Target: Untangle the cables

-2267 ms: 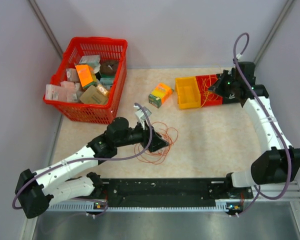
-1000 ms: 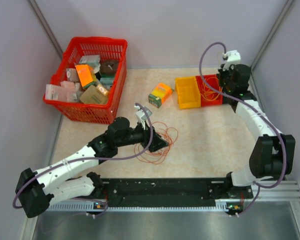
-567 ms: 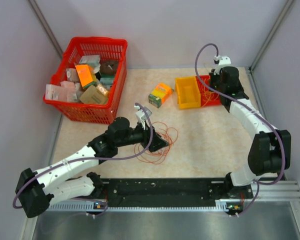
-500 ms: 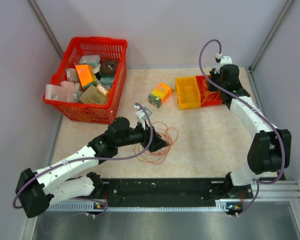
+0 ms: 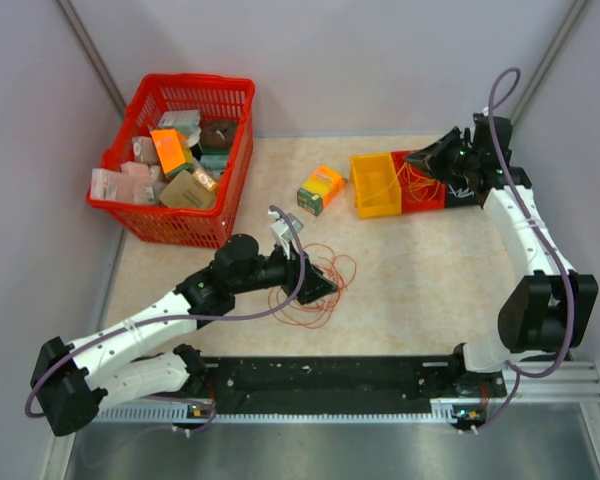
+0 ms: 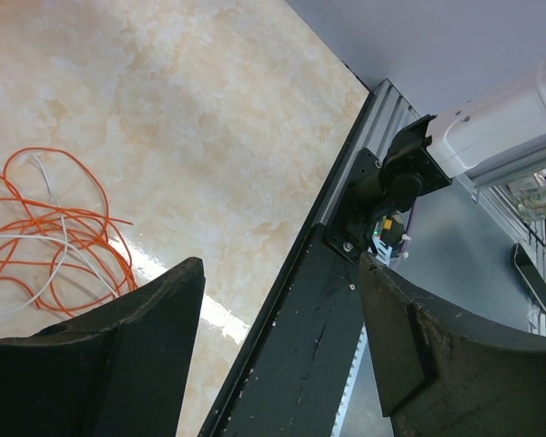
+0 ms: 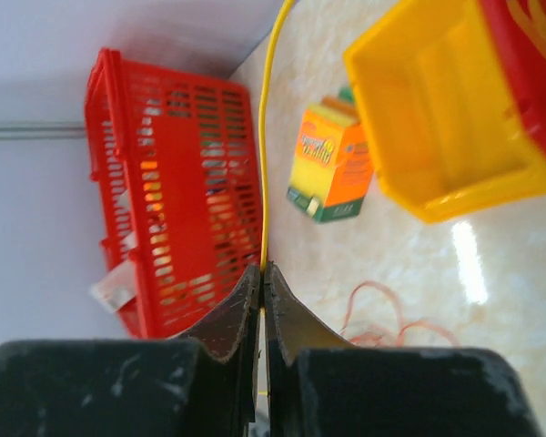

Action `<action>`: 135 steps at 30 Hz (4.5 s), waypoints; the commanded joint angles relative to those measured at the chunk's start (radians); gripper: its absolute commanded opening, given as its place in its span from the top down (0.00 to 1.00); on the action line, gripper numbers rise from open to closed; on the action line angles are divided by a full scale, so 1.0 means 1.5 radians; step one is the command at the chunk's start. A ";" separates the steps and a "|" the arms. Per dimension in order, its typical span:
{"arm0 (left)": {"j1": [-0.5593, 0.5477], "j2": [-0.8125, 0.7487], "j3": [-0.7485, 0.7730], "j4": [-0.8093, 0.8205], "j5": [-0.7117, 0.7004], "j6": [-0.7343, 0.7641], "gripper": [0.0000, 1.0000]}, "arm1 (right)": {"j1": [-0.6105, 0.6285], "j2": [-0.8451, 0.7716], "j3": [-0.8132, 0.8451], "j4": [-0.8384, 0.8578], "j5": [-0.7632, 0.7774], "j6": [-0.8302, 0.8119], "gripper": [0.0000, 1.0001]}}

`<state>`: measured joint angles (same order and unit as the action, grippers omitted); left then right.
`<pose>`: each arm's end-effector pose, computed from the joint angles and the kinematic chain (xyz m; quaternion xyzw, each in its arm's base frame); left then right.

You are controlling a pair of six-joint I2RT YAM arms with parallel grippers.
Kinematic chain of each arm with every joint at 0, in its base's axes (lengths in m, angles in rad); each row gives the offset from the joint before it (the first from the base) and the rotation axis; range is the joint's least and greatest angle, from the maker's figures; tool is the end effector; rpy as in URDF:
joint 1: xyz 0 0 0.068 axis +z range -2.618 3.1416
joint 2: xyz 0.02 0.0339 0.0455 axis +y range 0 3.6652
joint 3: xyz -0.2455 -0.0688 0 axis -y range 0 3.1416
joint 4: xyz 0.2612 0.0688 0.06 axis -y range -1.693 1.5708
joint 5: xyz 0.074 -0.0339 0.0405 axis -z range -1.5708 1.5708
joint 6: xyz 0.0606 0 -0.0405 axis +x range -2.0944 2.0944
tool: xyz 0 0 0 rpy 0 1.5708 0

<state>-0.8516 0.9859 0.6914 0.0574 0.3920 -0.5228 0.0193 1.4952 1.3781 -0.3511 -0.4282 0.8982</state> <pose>0.1659 -0.2245 0.2693 0.2450 0.7406 -0.5032 0.3719 0.3826 0.0326 0.3291 0.2534 0.8007 0.3889 0.3788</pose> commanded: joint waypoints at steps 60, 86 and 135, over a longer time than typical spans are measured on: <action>0.088 0.571 0.405 0.247 -0.147 -0.516 0.09 | -0.140 0.199 -0.215 0.669 -0.365 0.313 1.00; -0.060 0.291 0.316 -0.030 -0.115 0.062 0.45 | 0.005 -0.243 -0.273 0.031 -0.319 -0.243 0.99; -0.013 0.080 0.203 -0.119 0.073 0.146 1.00 | 0.119 -0.251 -0.126 -0.003 -0.407 -0.389 0.22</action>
<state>-0.8711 1.1320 0.9905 -0.1413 0.4019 -0.3431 0.1833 1.0264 1.1660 -0.5430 -0.9295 0.3370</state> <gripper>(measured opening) 0.012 0.768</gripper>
